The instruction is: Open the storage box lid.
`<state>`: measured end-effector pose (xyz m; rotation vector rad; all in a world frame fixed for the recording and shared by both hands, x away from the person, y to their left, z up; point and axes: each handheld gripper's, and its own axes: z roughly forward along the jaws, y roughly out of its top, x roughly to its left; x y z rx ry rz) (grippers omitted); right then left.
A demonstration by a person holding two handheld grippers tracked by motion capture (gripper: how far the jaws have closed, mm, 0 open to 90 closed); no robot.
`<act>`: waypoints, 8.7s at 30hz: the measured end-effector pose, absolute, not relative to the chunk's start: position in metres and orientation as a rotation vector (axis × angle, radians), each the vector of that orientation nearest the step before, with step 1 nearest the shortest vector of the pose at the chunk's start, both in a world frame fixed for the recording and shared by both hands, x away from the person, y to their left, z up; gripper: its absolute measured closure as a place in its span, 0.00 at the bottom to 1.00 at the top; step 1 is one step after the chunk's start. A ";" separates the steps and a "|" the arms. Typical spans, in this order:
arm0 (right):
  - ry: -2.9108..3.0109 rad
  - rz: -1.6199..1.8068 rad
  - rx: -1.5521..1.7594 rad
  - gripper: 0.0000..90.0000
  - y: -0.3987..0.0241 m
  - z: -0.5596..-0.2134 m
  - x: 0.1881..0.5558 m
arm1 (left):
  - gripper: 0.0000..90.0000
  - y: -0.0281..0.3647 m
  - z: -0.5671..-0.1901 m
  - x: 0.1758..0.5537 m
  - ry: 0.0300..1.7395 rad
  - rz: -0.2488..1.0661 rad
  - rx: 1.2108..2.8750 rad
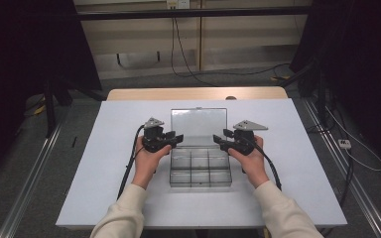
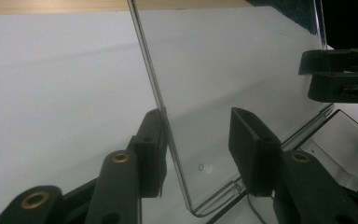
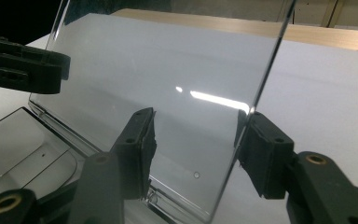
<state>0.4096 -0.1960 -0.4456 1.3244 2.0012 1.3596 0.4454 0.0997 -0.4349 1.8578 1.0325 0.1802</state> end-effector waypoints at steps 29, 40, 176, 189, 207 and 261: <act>2.008 1.343 1.402 0.38 -0.189 -0.452 0.416 | 0.50 0.093 -0.441 0.452 1.070 0.147 1.885; 2.008 1.329 1.417 0.32 -0.185 -0.453 0.418 | 0.43 0.088 -0.441 0.452 1.078 0.153 1.899; 2.011 1.375 1.573 0.20 -0.198 -0.440 0.412 | 0.11 0.097 -0.441 0.457 1.213 0.001 1.892; 2.044 1.364 1.500 0.20 -0.206 -0.431 0.400 | 0.10 0.110 -0.427 0.446 1.175 0.062 1.901; 2.084 1.332 1.420 0.20 -0.228 -0.423 0.375 | 0.09 0.133 -0.418 0.430 1.092 0.111 1.899; 2.304 1.206 1.251 0.50 -0.290 -0.446 0.306 | 0.08 0.160 -0.421 0.394 0.961 0.163 1.982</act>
